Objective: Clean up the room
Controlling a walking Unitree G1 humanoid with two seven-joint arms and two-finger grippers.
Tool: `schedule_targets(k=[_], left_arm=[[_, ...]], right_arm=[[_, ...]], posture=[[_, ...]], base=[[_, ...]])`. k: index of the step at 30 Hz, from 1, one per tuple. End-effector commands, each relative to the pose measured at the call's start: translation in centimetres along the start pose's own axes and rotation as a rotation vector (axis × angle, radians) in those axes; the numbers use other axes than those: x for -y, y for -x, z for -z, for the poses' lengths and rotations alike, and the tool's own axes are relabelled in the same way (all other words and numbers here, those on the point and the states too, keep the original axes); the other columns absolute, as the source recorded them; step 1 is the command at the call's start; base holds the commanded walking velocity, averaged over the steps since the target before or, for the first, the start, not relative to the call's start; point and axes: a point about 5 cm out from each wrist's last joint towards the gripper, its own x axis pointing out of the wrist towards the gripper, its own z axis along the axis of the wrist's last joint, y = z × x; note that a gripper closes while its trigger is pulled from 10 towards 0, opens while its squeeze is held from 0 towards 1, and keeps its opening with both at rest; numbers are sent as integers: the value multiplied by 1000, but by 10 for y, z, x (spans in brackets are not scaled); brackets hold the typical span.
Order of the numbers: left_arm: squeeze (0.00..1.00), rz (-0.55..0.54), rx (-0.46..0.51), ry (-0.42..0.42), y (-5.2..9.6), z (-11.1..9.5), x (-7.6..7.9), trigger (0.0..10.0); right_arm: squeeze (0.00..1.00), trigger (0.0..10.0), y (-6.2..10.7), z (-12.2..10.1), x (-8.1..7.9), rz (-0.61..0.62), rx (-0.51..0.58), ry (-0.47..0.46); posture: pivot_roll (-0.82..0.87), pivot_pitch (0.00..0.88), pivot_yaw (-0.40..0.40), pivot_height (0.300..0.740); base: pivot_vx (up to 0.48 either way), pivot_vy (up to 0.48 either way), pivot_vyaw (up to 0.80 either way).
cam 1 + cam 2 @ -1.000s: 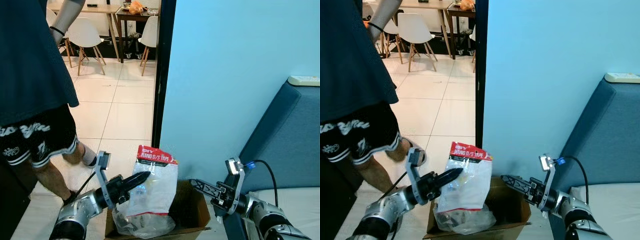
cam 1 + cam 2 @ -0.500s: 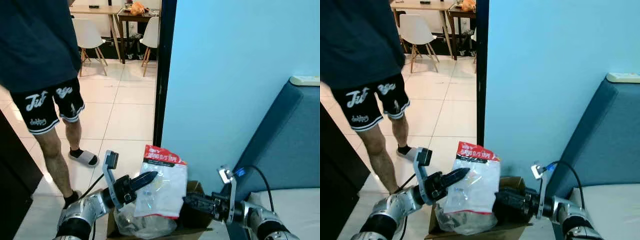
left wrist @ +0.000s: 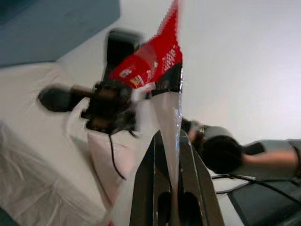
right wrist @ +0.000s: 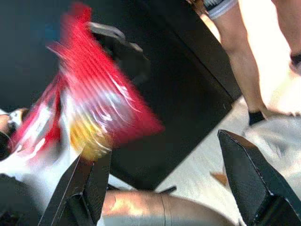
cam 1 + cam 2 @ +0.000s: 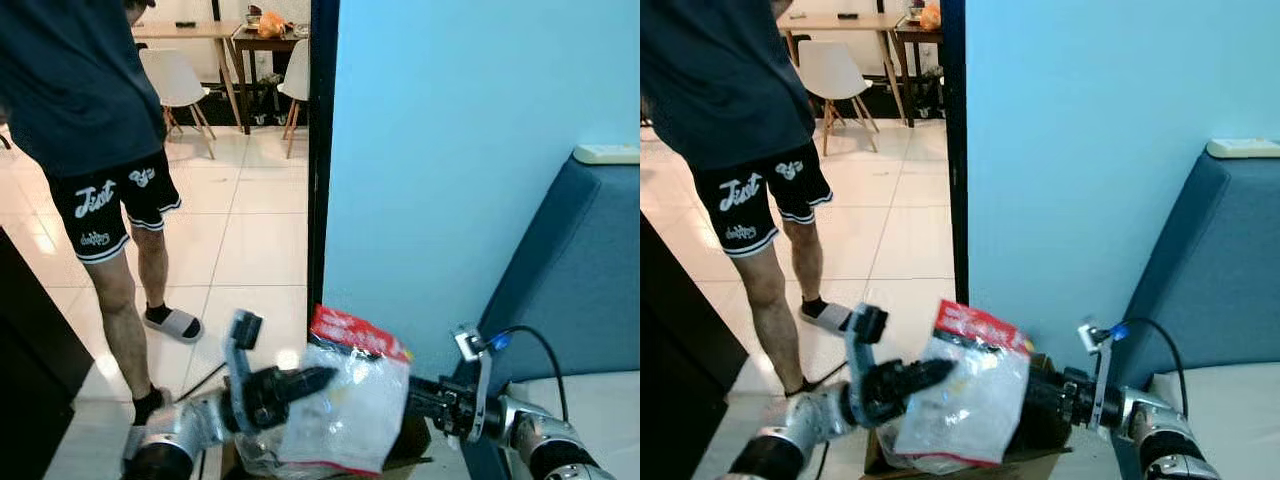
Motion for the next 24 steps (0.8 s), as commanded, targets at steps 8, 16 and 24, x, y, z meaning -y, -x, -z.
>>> schedule_targets(k=[8, 16, 24], left_arm=[[0, 25, -32, -20, -27, -10, 0, 10000], [0, 5, -21, -28, -22, -12, -1, 10000], [0, -76, 85, -84, 11, -35, -1, 10000]], right_arm=[[0, 10000, -3, 1, -3, -30, -14, 28], [0, 10000, 8, 3, -4, -5, -26, 32], [0, 10000, 33, -21, -11, 14, 57, 95]], posture=[[135, 0, 35, 740], [134, 0, 31, 740], [135, 0, 14, 740]], base=[[0, 0, 0], [0, 0, 0], [0, 0, 0]])
